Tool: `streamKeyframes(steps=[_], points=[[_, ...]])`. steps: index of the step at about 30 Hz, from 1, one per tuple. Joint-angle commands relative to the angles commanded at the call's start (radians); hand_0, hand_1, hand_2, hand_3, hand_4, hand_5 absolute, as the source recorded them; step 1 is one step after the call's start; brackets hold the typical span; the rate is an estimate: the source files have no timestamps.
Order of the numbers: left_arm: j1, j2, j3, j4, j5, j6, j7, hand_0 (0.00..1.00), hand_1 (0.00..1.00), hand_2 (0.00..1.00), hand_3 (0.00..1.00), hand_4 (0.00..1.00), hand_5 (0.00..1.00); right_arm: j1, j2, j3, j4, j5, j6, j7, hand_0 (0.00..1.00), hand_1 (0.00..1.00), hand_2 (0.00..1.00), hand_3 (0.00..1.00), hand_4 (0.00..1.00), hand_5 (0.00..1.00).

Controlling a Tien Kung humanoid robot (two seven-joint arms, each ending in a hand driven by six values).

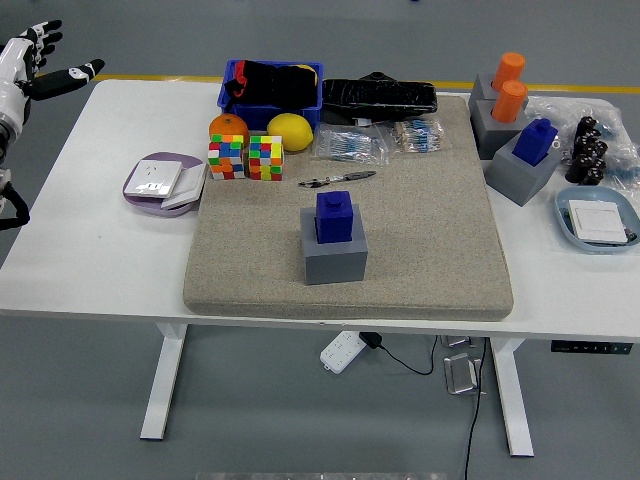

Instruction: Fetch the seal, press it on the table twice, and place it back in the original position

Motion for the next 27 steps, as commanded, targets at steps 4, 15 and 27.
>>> streamKeyframes(steps=[4,15,27], points=[[0.0,0.001,0.003,-0.002,0.001,-0.002,0.002,0.998,0.981,0.926,0.949,0.833,0.2,0.0,-0.002,-0.004,0.0,0.001,0.0,0.0,0.802,0.71,0.703,0.664,0.774,0.556],[0.004,0.001,0.006,-0.007,0.003,-0.005,0.006,0.998,0.98,0.925,0.949,0.827,0.195,-0.004,-0.001,-0.005,0.0,0.002,0.0,0.0,0.802,0.71,0.701,0.663,0.773,0.557],[0.006,0.004,0.008,-0.009,0.004,-0.01,0.015,0.998,0.979,0.92,0.949,0.823,0.19,-0.007,0.004,0.002,-0.001,0.002,0.001,-0.001,0.802,0.71,0.703,0.663,0.772,0.557]])
